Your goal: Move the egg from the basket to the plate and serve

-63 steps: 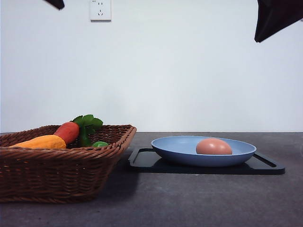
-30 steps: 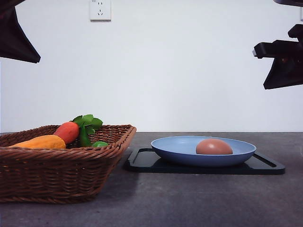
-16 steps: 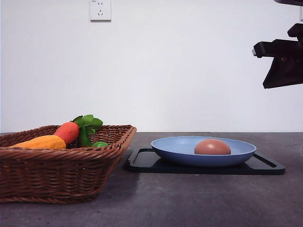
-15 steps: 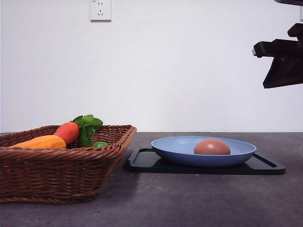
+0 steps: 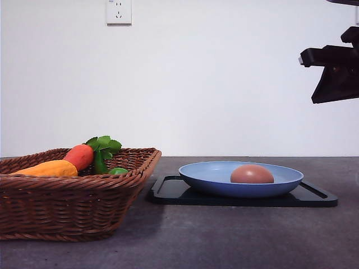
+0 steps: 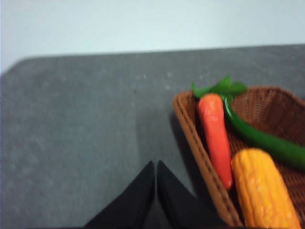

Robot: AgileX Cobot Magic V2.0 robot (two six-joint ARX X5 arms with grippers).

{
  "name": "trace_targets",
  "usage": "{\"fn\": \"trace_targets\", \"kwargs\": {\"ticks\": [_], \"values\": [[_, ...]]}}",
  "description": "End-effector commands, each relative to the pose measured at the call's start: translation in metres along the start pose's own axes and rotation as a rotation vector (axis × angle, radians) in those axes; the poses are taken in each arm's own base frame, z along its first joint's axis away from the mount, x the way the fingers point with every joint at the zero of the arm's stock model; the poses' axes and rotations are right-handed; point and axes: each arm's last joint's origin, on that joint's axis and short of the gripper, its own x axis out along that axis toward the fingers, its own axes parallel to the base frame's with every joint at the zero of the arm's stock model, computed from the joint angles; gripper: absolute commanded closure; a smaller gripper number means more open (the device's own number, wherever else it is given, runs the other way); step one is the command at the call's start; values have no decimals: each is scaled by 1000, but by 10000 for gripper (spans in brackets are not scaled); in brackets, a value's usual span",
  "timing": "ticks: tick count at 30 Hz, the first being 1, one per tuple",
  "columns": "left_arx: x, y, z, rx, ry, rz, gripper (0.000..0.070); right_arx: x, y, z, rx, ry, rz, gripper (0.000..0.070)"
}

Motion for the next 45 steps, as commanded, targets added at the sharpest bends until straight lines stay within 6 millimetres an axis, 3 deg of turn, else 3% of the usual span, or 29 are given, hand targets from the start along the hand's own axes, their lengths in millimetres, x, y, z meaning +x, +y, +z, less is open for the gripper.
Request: {"fn": "trace_targets", "kwargs": {"ticks": [1,9,36,42,45], "values": [[2,0,-3,-23,-13,4,700,1,1,2,-2,-7,4,700],[10,1,-22,-77,37,5,700,1,1,2,-2,-7,4,700],[11,1,-22,-74,11,4,700,1,1,1,-2,-6,5,700],[11,1,-22,-74,12,4,700,-32,-10,12,-42,-143,-102,700],[11,1,-22,-74,11,4,700,-53,-18,6,-48,-235,-123,700]]}}
